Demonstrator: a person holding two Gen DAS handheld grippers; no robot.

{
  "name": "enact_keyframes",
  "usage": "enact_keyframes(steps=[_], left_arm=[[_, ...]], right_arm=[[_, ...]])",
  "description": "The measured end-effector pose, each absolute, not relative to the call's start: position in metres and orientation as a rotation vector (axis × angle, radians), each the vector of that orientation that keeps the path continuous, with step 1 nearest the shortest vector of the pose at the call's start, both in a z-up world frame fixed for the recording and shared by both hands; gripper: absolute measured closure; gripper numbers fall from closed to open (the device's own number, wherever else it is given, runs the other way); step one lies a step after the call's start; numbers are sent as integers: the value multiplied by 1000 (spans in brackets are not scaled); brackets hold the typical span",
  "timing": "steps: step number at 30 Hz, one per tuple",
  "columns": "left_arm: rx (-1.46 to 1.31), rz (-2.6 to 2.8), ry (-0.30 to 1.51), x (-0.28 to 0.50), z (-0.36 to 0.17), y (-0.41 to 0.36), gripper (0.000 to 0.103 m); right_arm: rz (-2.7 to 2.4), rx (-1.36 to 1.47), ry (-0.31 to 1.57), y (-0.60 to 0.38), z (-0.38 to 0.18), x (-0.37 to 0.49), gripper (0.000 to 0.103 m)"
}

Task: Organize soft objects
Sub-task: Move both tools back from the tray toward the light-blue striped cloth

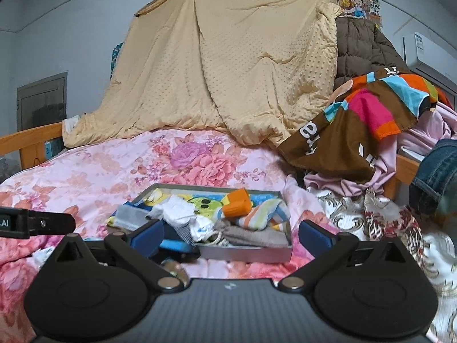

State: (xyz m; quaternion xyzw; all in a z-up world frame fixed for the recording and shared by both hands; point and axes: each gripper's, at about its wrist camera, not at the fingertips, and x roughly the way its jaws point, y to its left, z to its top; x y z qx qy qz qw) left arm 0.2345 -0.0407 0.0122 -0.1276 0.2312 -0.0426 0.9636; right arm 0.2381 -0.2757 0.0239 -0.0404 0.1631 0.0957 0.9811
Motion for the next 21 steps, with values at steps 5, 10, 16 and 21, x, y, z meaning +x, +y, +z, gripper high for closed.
enact_keyframes(steps=[5,10,16,21], left_arm=[[-258,-76,470,219,7,-34,1],[-244,-71,468,203,-1,-28,1],[-230,-27,476,181,-10,-23,1],[-212,2,486,167,-17,-17,1]], right_arm=[[200,-77,350,-270,19,219,0],[223,-41,393,-266,12,201,0],[201,-6,435,-264,6,182,0],[181,-8,460,-260,2,170,0]])
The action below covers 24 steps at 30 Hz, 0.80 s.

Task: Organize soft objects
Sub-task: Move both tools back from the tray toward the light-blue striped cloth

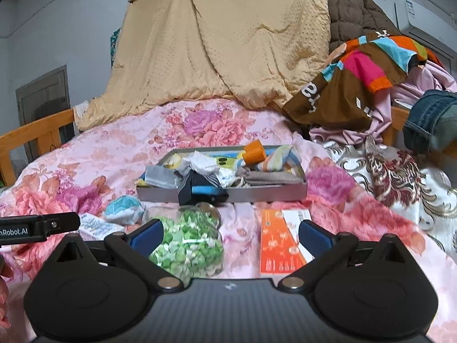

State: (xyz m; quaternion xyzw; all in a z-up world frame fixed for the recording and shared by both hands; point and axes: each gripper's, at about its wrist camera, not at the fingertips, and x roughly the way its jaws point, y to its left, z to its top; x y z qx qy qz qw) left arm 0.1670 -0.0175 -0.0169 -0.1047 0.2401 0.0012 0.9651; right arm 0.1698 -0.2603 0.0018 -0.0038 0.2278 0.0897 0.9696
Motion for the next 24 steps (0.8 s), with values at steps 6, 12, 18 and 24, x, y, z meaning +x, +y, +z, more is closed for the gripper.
enact_keyframes(steps=[6,12,18,24], left_arm=[[-201,17,504,155,-23,-10,1],[-182,38,511,146,-30,-4,1],[-168,60,523,141,-39,-1,1],[-153,61,529,140,-44,0,1]], right_arm=[[193,-32,485,-250,-2,161,0],[232,-76,533,-236,-10,162,0],[274,-137,567,-220,-17,164,0],[305,-155,590,-212,-23,165,0]])
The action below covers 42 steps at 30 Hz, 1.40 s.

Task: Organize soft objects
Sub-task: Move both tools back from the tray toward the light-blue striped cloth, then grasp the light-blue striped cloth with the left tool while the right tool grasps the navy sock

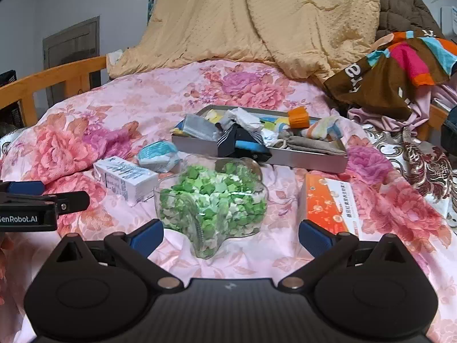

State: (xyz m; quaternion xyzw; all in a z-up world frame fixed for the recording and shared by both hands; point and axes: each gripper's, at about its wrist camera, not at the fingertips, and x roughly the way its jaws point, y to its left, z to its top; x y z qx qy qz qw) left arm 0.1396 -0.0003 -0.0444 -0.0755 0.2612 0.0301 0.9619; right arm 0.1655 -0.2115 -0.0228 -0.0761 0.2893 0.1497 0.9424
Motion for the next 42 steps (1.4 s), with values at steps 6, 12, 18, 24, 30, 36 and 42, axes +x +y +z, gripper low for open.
enact_keyframes(steps=[6,12,18,24,30,36,42], left_arm=[[-145,61,532,139,-47,1,1],[-142,82,524,139,-47,5,1],[-141,110,514,142,-46,11,1],[-135,126,509,148,-44,17,1],[-151,140,502,158,-40,27,1],[-158,137,498,169,-40,27,1],[-144,125,495,189,-37,25,1]], right_arm=[[327,-144,605,-210,-25,169,0],[348,-111,612,-208,-26,173,0],[365,-80,597,-206,-27,180,0],[371,-65,561,-204,-25,186,0],[359,-61,546,-201,-26,197,0],[356,-63,525,-198,-27,207,0],[348,-64,539,-196,-33,222,0]])
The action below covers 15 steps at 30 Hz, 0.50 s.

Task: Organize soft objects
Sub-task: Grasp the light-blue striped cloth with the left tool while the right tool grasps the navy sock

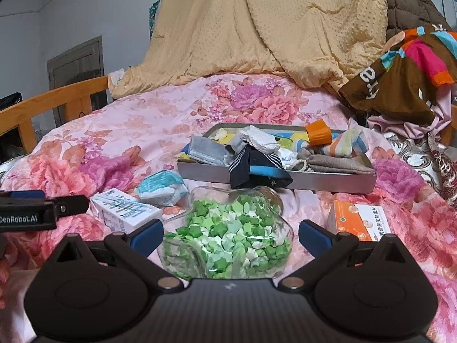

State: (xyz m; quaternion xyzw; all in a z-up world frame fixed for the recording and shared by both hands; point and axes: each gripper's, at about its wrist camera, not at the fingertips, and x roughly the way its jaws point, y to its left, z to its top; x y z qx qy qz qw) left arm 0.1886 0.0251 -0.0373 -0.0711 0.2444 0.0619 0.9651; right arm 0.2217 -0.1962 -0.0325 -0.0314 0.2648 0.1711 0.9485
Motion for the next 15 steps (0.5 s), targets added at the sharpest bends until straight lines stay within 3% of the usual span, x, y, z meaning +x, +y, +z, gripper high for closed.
enact_keyframes(steps=[15], left_arm=[[-112,82,569,243,-44,29,1]], right_arm=[[349,-67,563,-196,-42,263,0]])
